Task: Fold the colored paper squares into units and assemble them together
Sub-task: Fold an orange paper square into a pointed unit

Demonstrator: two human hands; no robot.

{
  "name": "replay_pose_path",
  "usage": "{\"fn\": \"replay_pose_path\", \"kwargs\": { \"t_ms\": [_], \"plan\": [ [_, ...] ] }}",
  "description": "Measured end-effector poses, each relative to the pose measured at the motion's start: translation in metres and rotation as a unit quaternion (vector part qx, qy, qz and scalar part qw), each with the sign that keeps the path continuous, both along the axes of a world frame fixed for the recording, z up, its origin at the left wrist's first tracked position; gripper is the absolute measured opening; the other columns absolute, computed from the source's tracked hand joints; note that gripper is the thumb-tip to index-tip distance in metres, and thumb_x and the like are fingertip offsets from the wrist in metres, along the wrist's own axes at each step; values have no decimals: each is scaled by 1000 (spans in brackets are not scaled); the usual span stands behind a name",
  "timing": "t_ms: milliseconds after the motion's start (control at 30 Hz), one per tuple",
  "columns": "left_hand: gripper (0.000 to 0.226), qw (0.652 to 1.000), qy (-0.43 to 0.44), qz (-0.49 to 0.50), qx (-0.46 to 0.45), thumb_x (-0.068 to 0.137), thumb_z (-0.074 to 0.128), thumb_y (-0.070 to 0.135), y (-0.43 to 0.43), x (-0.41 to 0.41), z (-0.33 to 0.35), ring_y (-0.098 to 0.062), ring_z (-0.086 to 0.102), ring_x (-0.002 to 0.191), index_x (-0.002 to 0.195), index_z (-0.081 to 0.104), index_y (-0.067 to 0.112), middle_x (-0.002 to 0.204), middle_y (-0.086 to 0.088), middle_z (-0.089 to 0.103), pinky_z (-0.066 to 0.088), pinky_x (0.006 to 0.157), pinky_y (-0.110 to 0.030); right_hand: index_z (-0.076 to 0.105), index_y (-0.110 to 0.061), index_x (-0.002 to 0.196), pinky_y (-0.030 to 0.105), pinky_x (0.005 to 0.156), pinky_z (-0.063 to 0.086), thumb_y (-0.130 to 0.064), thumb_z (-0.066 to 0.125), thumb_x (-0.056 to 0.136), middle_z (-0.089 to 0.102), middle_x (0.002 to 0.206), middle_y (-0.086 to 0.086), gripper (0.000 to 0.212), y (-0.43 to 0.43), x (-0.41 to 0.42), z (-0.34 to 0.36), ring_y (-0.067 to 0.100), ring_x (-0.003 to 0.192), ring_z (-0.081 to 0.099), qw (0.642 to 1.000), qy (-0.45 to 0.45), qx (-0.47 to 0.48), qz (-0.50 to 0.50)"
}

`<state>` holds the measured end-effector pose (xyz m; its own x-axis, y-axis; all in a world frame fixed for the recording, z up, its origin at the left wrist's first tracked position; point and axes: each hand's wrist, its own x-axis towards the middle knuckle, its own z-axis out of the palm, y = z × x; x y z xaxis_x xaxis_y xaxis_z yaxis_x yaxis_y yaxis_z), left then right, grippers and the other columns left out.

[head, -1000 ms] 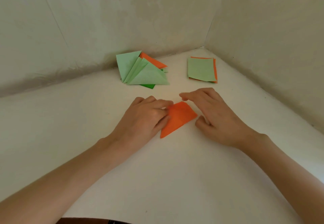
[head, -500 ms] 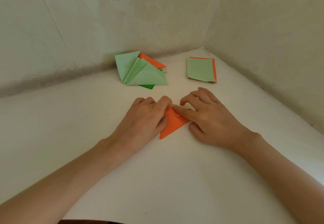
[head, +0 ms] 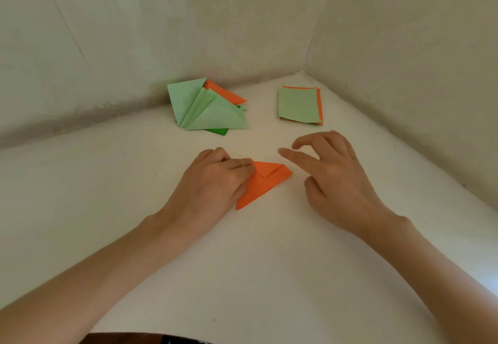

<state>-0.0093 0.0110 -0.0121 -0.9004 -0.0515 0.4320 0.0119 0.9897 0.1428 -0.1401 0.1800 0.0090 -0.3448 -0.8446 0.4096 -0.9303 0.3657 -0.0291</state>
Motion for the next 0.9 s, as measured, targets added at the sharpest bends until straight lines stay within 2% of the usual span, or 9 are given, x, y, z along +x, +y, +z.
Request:
{"fn": "replay_pose_path", "kwargs": {
  "t_ms": [67,167,267,333,467,567,733,833,900],
  "plan": [
    [39,1000,-9,1,-2,85,41,29,-1,1,0,-23,57,68,96,74,12,99,2,73,31,69,-26,64,-16,120,40,96,36,-10,27,73,59,112,11,60,-15,9,-2,32,105,48,1000,-12,3,6],
    [39,1000,-17,17,-4,86,39,29,-1,2,0,-23,57,71,98,73,15,101,4,72,31,71,-27,71,-16,108,46,99,36,-13,31,74,62,107,11,52,-22,14,-11,36,103,54,999,-5,28,19],
    [37,999,-19,26,5,87,39,28,0,1,-1,-23,56,73,93,73,15,97,4,70,31,72,-28,75,-14,94,49,102,34,-19,34,77,65,102,9,45,-13,9,-11,34,100,55,1000,-2,-2,-30],
    [35,999,-25,34,10,88,38,32,0,0,-1,-20,51,75,91,69,16,93,3,66,31,71,-27,75,-14,91,44,100,37,-28,36,81,64,103,7,43,-13,8,-10,31,101,52,996,-47,-28,-69],
    [35,999,-22,40,30,88,41,43,2,1,-1,-19,49,74,90,63,16,86,1,56,35,70,-29,63,-17,113,28,98,30,-58,40,80,54,117,1,58,-25,10,-11,20,114,39,982,-162,33,-92],
    [36,998,-13,32,59,88,41,46,1,1,1,-17,49,73,86,63,18,83,3,55,40,67,-30,55,-18,119,19,95,25,-44,62,83,47,120,-2,45,-28,9,-10,15,116,32,972,-227,13,-65],
    [11,976,-9,50,211,87,63,29,-9,-2,-1,-5,44,75,97,62,24,80,15,55,33,68,-22,47,-26,107,4,84,28,-17,70,80,48,108,-11,37,-30,11,-5,9,110,35,926,-374,-42,-29],
    [22,962,-24,54,267,83,70,21,-12,-3,-2,-1,46,81,103,62,27,81,19,55,33,72,-13,42,-32,97,14,79,37,-7,64,80,52,100,-10,38,-32,20,-2,15,102,47,911,-406,-67,-8],
    [15,958,-28,48,280,82,71,20,-11,-3,0,-3,46,82,93,66,28,81,16,56,32,72,-12,38,-37,94,19,79,40,-14,60,80,55,97,-8,35,-32,26,-1,17,99,50,907,-414,-74,13]
  ]
}}
